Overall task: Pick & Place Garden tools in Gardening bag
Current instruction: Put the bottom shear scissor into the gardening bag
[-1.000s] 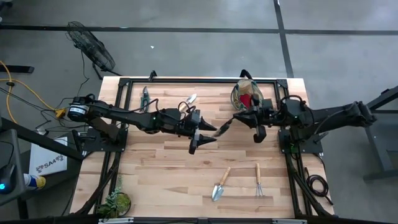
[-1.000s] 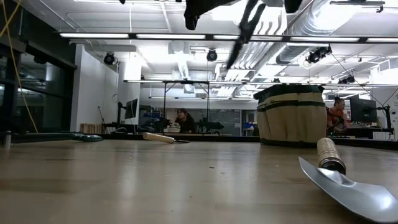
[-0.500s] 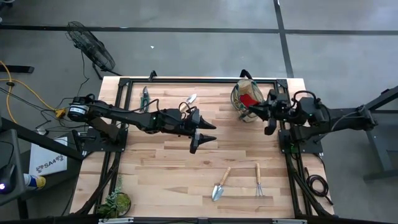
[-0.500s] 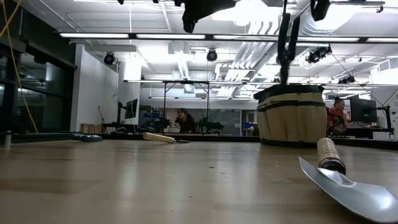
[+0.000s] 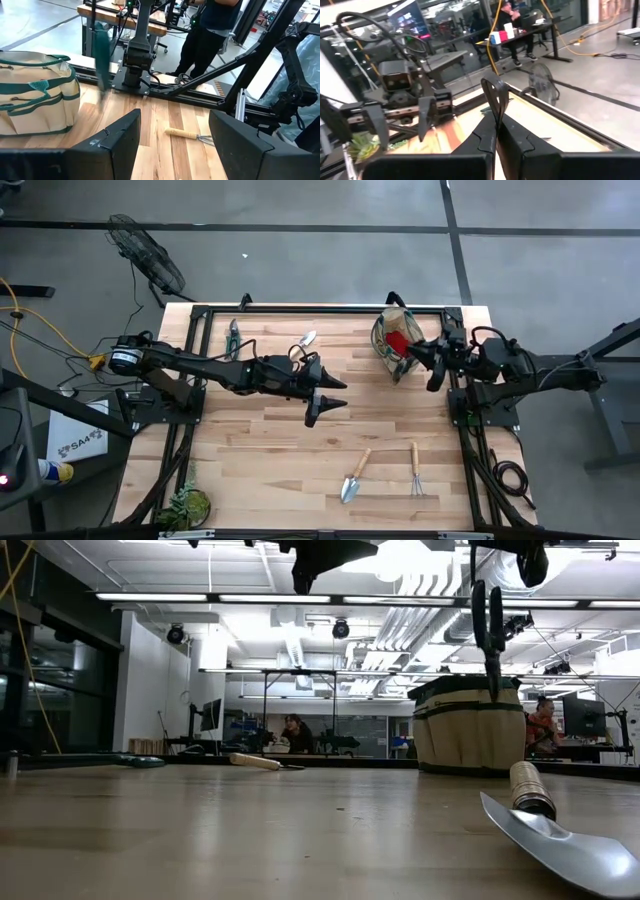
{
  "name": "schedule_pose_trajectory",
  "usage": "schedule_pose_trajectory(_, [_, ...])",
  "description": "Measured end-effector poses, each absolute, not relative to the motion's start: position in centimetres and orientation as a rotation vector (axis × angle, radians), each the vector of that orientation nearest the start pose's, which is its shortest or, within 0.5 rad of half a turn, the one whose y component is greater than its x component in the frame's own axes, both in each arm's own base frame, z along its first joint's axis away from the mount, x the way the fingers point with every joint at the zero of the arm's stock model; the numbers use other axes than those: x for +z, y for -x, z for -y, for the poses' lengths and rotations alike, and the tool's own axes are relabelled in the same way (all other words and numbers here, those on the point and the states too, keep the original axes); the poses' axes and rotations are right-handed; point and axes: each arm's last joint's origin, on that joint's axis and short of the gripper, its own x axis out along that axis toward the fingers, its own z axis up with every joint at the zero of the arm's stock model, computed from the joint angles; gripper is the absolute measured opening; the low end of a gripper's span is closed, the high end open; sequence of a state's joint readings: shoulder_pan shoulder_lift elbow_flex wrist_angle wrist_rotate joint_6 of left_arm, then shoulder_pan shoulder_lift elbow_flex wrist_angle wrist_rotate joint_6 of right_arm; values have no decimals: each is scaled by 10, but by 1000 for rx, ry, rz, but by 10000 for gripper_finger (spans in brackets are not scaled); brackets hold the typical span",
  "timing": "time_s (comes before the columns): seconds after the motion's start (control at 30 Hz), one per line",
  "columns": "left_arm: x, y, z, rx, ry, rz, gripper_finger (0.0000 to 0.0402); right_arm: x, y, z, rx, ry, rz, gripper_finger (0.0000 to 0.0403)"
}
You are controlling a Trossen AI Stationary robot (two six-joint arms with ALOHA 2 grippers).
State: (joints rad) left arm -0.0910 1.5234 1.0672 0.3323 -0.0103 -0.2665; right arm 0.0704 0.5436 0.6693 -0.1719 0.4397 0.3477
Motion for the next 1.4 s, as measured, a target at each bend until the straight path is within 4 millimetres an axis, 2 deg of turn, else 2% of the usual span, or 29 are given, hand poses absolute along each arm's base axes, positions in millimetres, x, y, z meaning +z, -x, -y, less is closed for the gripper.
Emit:
schedule_pose_trajectory(0.3, [301, -348, 32, -65, 260, -133, 230, 323, -119, 6, -451, -322, -49, 4])
schedule_pose_trajectory(0.67, [301, -348, 32, -66, 260, -133, 230, 347, -107, 8, -526, -284, -43, 4])
schedule_pose_trajectory(1.4, [301, -348, 32, -66, 270, -133, 230, 345, -102, 11, -633, -225, -90, 4])
